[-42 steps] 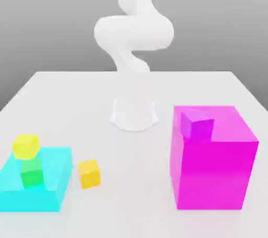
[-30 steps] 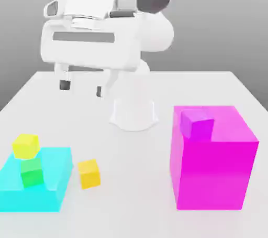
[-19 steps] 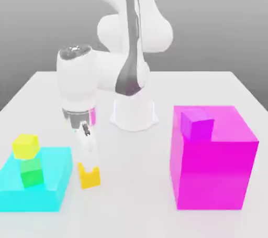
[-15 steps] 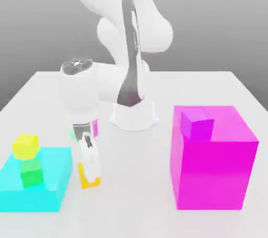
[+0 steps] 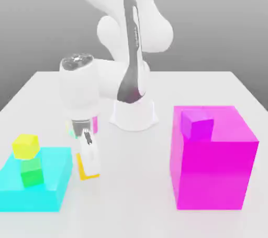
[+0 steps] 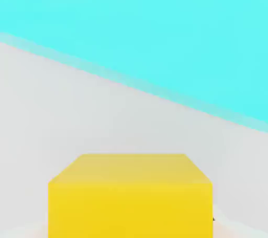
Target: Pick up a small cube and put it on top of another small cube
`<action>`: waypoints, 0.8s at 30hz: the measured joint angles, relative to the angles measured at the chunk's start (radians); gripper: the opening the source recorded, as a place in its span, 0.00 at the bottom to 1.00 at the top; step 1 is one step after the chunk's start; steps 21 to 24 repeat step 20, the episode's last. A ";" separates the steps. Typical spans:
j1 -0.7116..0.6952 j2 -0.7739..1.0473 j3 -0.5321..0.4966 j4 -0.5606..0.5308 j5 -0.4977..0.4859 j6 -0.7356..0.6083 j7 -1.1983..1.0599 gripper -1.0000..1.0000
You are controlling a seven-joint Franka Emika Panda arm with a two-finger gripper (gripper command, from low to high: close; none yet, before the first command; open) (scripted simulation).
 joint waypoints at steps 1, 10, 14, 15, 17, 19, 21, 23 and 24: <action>0.001 -0.025 -0.003 0.003 0.001 -0.029 0.000 0.00; -0.091 -0.085 -0.055 0.299 -0.003 -0.386 0.049 0.00; -0.116 -0.051 -0.070 0.386 -0.005 -0.439 0.066 0.00; -0.115 -0.021 -0.072 0.383 -0.005 -0.406 0.066 0.00; -0.117 0.036 -0.069 0.373 0.000 -0.339 0.064 1.00; -0.116 0.036 -0.069 0.373 0.000 -0.339 0.064 1.00; -0.116 0.036 -0.069 0.373 0.000 -0.339 0.064 1.00; -0.116 0.036 -0.069 0.373 0.000 -0.339 0.064 1.00; -0.116 0.036 -0.069 0.373 0.000 -0.339 0.064 1.00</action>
